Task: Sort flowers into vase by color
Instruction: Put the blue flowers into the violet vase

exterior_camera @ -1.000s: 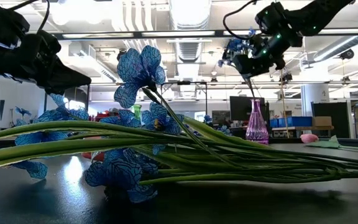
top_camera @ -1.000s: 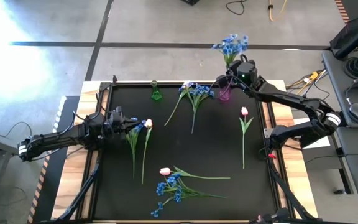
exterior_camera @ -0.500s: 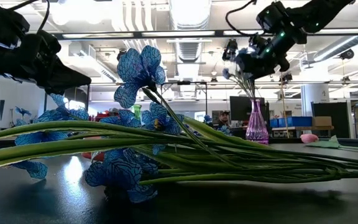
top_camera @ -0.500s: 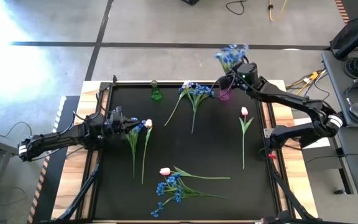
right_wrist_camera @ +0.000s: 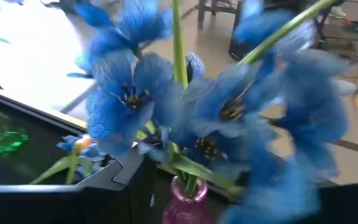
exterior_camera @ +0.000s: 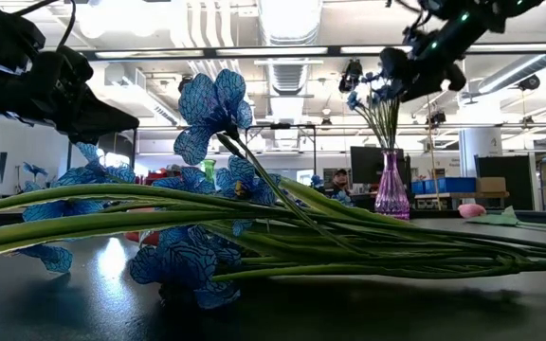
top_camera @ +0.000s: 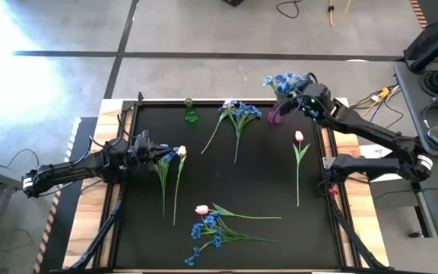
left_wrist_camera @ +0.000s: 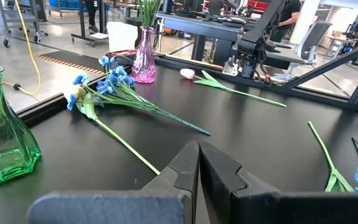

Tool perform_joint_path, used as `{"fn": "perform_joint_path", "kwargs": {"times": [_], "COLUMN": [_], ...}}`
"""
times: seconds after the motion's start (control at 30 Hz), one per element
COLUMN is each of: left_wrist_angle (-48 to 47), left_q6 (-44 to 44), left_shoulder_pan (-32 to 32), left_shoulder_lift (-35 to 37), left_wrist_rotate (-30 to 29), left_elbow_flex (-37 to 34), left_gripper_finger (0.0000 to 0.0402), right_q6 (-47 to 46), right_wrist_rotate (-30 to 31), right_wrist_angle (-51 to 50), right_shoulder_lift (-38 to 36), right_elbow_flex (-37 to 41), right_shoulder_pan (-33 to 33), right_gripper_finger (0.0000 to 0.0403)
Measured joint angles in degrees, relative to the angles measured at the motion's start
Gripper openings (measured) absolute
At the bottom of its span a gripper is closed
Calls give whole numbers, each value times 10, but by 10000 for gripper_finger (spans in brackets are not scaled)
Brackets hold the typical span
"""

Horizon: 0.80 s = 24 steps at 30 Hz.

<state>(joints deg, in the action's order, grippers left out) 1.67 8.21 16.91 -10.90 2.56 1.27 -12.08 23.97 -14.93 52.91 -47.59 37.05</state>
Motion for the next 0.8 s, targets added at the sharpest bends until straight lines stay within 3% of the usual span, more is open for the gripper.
{"fn": "perform_joint_path", "kwargs": {"times": [0.3, 0.8], "left_wrist_angle": [0, 41], "left_q6": [0, 0], "left_shoulder_pan": [0, 0], "left_shoulder_lift": [0, 0], "left_wrist_rotate": [0, 0], "left_elbow_flex": [0, 0], "left_gripper_finger": [0, 0], "right_q6": [-21, -64], "right_wrist_rotate": [1, 1], "right_wrist_angle": [-44, -304], "right_shoulder_lift": [-52, 5], "right_elbow_flex": [-46, -311], "right_shoulder_pan": [-60, -174], "right_gripper_finger": [176, 131]}}
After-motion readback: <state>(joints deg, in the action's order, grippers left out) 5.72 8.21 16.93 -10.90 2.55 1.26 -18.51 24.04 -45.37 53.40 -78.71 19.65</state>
